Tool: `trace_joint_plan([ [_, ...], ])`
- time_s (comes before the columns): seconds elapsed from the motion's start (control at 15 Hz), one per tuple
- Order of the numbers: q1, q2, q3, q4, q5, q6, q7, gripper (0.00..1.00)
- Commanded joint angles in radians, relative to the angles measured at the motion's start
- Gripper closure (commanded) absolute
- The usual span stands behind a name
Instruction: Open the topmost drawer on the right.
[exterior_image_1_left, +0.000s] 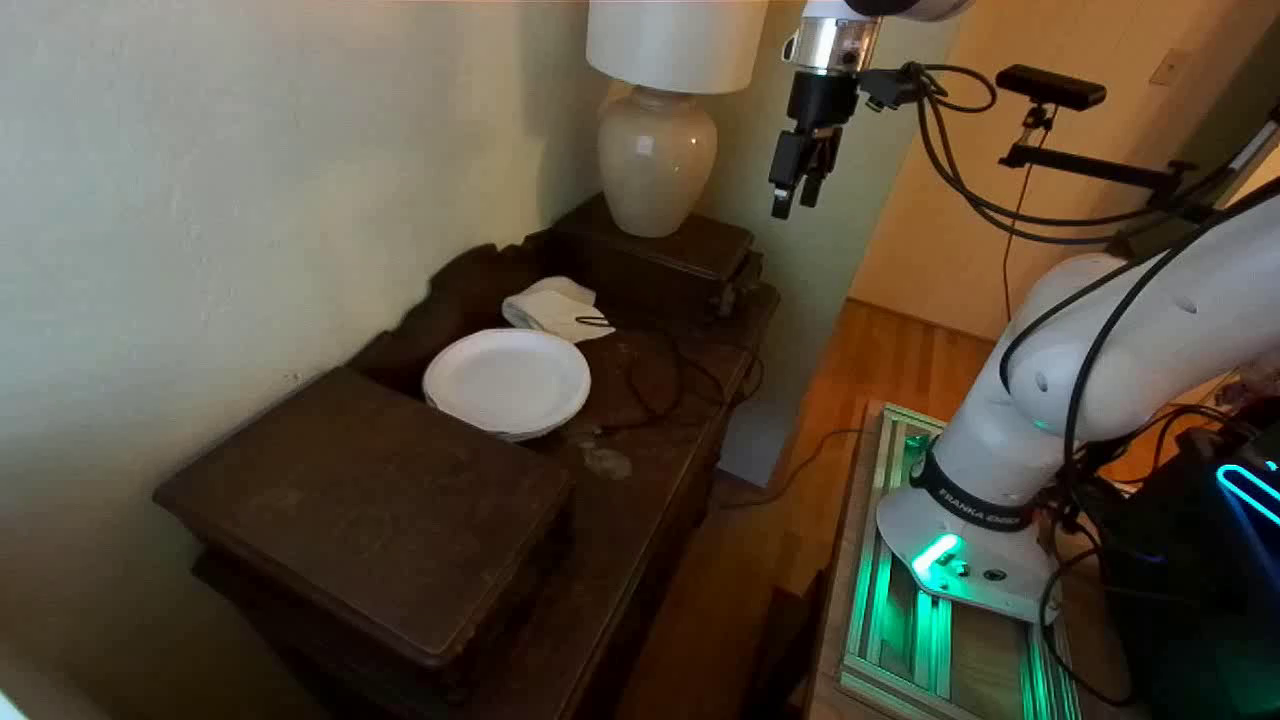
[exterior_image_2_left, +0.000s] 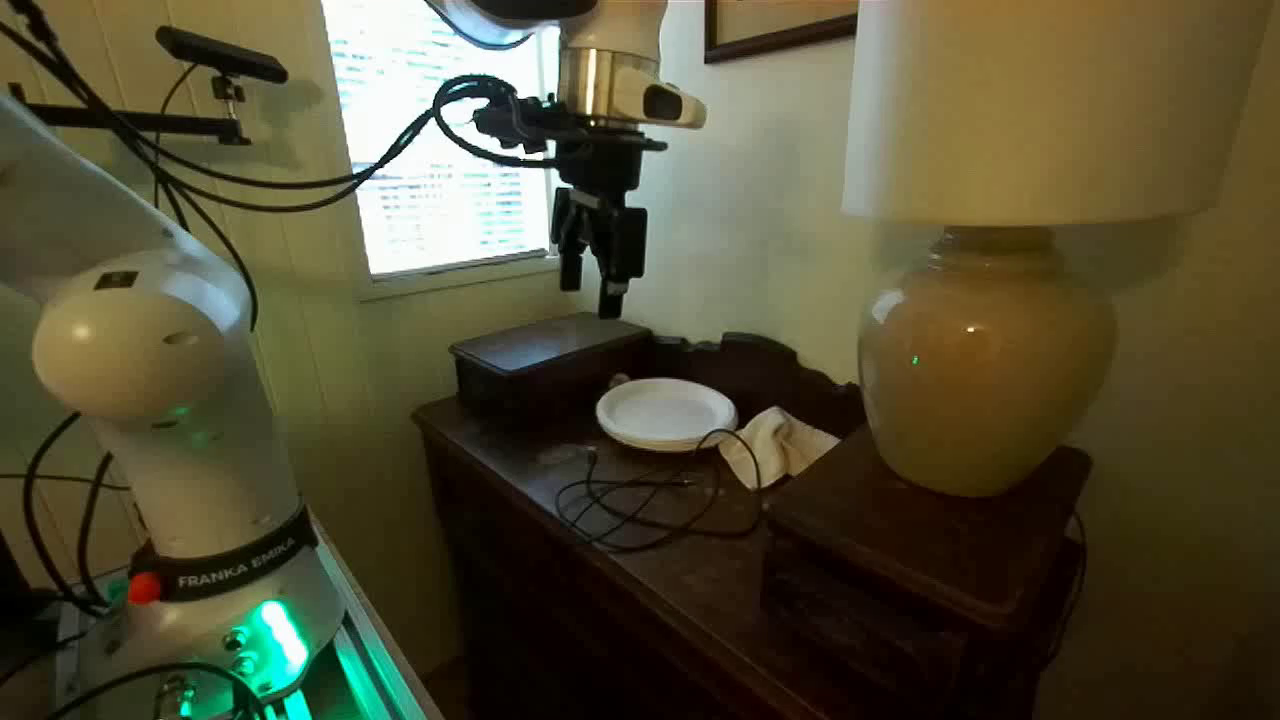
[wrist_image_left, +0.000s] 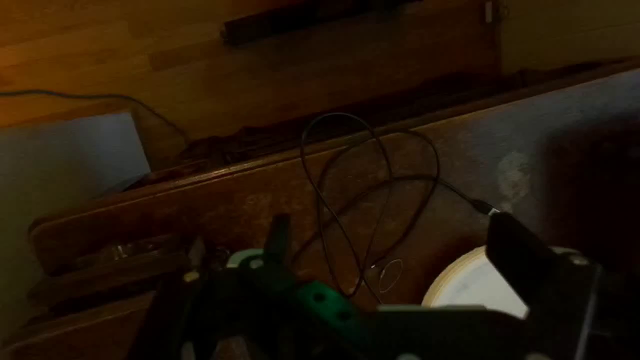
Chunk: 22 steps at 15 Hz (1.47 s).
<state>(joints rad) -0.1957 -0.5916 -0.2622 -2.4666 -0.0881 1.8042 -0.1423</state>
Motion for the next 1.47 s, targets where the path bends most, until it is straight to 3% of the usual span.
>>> trace_joint_plan([
  [0.0,-0.008,0.002,0.007,0.002,0.004,-0.001,-0.004,0.00],
  [0.4,-0.005,0.016,0.001,0.013,0.014,-0.024,-0.008,0.00],
  [0.67,-0.053,0.096,-0.009,0.008,0.050,-0.034,0.142,0.00],
  [1.07,-0.163,0.215,-0.049,-0.053,0.036,0.090,0.317,0.00],
  [1.4,-0.244,0.303,-0.094,-0.108,0.042,0.308,0.445,0.00],
])
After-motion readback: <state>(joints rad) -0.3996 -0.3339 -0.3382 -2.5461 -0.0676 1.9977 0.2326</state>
